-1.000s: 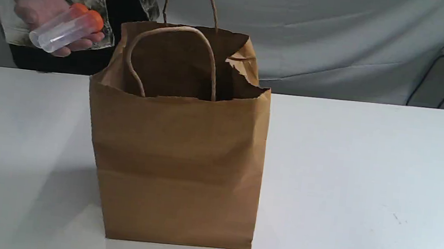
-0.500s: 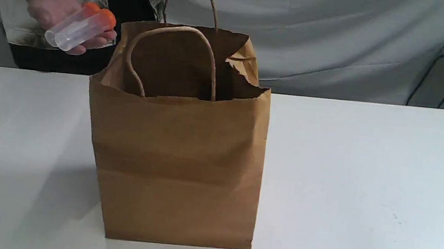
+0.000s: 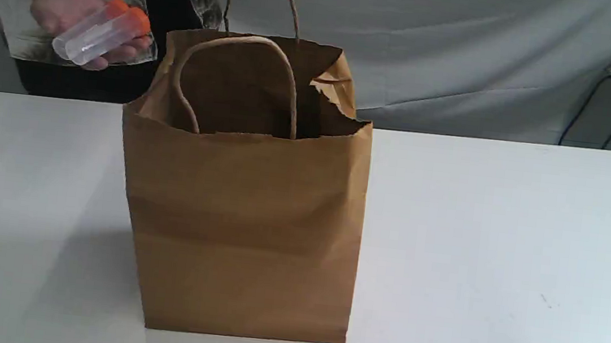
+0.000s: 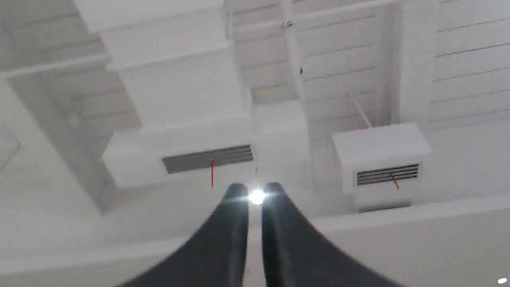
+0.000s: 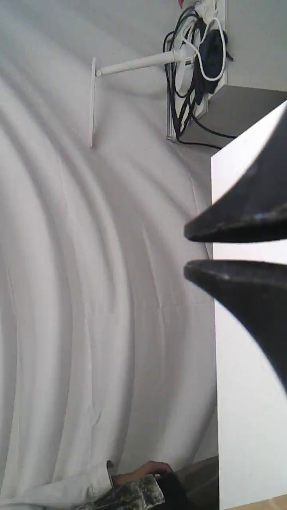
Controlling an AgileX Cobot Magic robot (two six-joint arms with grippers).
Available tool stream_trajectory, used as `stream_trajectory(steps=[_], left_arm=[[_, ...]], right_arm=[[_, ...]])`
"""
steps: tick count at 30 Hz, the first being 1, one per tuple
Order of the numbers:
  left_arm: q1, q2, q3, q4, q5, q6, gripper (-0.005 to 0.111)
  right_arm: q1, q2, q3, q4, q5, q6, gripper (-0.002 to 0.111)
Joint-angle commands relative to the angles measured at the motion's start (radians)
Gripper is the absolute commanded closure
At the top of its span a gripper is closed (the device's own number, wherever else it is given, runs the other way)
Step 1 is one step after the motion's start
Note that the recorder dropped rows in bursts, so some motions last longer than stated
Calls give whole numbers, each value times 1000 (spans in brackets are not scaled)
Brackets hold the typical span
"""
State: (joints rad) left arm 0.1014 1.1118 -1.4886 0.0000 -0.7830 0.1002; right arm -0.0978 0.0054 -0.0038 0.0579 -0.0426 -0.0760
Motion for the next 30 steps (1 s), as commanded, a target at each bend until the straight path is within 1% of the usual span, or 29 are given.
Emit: stream_trajectory(steps=[1,3,6,7,11,12,14,17,21,25,26,30], left_arm=[[-1,97,-92,-106,142,-31,98],[-1,158,-154,-101,233,-78,98],[-1,233,-229,-51,429,-158,98],[-1,254,-250,-35,469,-192,98],[-9,346,-351,98,776,-382,98],[-23,362,-374,108,852,-383,98],[-45,390,-405,118,968,-349,98],[-119,427,-446,90,1109,-170,98],[-208,463,-466,-33,1245,53,98],[-223,496,-471,-153,1401,62,98],[-223,506,-471,-187,1465,61,98],[-223,549,-471,-210,1649,61,98]], right_arm=[[-5,-5,4,5,2,5,99],[-5,-5,4,17,2,5,99],[-5,-5,4,38,2,5,99],[-5,-5,4,38,2,5,99],[-5,-5,4,38,2,5,99],[-5,-5,4,38,2,5,99],[-5,-5,4,38,2,9,99],[-4,-5,4,38,4,33,99],[15,-5,4,41,14,57,99],[42,-5,4,50,49,57,99],[51,-5,4,50,58,57,99],[75,-5,4,50,66,57,99]])
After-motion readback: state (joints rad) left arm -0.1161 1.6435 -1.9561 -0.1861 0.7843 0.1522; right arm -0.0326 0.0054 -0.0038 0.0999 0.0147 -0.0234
